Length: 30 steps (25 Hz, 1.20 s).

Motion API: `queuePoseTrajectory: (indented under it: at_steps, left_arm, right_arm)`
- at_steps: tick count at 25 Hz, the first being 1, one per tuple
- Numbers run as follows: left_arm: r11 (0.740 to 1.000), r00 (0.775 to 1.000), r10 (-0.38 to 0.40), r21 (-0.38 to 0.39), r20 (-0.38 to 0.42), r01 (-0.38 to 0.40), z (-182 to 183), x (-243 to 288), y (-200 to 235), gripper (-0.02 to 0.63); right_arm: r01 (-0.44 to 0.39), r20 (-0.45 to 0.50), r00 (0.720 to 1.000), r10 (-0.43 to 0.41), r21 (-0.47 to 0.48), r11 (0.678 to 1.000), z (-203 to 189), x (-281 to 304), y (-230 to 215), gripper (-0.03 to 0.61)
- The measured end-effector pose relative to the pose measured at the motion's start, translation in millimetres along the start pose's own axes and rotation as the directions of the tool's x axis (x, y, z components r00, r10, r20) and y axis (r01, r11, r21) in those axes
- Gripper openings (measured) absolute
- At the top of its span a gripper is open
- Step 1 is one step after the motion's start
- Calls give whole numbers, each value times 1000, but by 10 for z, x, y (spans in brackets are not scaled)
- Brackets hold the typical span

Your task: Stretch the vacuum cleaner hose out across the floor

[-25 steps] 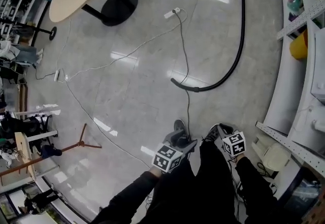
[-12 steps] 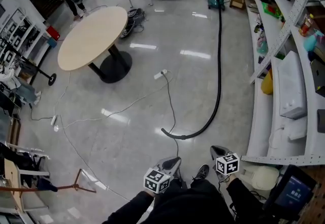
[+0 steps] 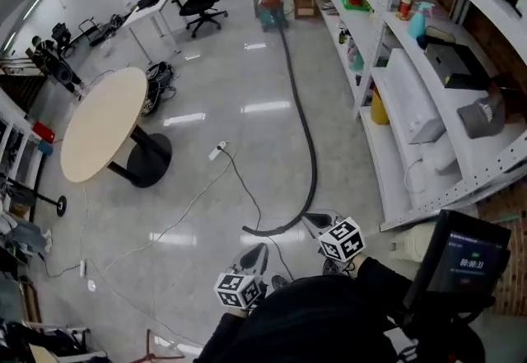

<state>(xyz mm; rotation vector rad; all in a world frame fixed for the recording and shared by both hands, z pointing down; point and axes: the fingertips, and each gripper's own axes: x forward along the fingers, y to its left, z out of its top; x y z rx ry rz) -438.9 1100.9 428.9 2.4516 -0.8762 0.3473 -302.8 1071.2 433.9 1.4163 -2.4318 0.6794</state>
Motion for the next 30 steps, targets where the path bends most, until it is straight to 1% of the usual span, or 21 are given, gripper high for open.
queuePoseTrajectory:
  at_steps: [2, 5, 7, 10, 15, 19, 23, 26, 30]
  left_arm:
    - [1000, 1000, 9, -12, 8, -9, -73, -103, -113, 28]
    - [1000, 1000, 11, -24, 5, -11, -183, -389, -295, 28]
    - [1000, 1000, 18, -17, 0, -18, -215, -436, -318, 28]
    - [999, 999, 42, -11, 9, -41, -232, -348, -275, 28]
    - [998, 998, 59, -17, 5, -59, -265, -333, -382, 28]
    - [997, 997, 80, -22, -9, -80, -357, -281, -487, 28]
    - [996, 996, 91, -6, -24, -91, -335, -226, -434, 28]
    - [996, 995, 89, 11, -34, -88, -261, -292, -359, 28]
    - [998, 996, 61, 31, -58, -59, -255, -536, -288, 28]
  right_arm:
    - [-3, 23, 1000, 4, -23, 1000, 33, -178, 151, 15]
    - [0, 65, 998, 3, -42, 999, 8, -510, 474, 14]
    - [6, 87, 996, -1, -57, 998, 6, -601, 513, 14]
    - [7, 102, 995, -1, -57, 998, -10, -583, 404, 14]
    - [-27, 85, 996, 32, -67, 997, -61, -629, 423, 14]
    - [-59, 68, 996, 63, -65, 996, -182, -709, 388, 14]
    - [-84, 57, 995, 87, -65, 994, -181, -607, 396, 14]
    - [-94, 43, 994, 96, -61, 994, -158, -497, 537, 14]
    - [-74, 25, 997, 75, -28, 997, -226, -432, 845, 14]
